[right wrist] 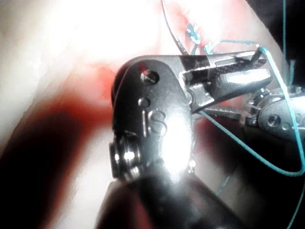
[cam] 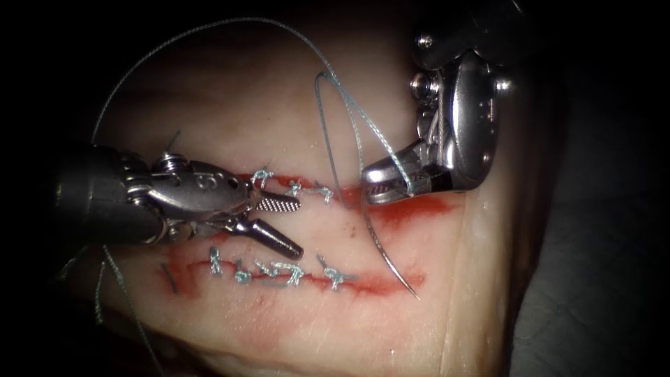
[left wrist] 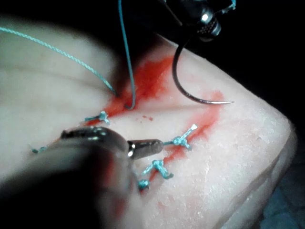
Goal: Wound Closure
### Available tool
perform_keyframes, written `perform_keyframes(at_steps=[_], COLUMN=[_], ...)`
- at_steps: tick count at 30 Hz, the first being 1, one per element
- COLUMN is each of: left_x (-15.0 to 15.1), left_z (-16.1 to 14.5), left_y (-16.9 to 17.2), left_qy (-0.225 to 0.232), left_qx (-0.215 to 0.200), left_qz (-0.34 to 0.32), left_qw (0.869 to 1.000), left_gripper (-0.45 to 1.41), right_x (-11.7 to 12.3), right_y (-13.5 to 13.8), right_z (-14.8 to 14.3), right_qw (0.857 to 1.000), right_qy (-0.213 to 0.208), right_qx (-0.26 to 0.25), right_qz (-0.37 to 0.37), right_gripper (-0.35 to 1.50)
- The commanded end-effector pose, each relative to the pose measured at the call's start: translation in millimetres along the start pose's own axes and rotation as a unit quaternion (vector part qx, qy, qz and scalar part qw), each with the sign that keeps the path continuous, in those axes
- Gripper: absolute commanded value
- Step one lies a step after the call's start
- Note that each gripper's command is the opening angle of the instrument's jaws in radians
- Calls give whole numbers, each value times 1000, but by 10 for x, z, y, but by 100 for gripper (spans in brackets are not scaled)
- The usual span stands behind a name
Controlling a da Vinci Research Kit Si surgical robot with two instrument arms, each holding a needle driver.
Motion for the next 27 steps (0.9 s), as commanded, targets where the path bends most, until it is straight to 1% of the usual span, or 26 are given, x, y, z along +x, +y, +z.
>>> perform_keyframes(at_steps=[1, 27], left_x=[-1, -1], left_z=[6, 6], left_y=[4, 4], left_qy=[0, 0], left_qx=[0, 0], left_qz=[0, 0], left_qw=[1000, 1000], left_gripper=[42, 42], right_x=[9, 9], right_y=[-4, -4], right_z=[4, 4], right_qw=[1000, 1000], right_qy=[-1, -1], right_qx=[0, 0], right_qz=[-2, -2], right_gripper=[-35, -35])
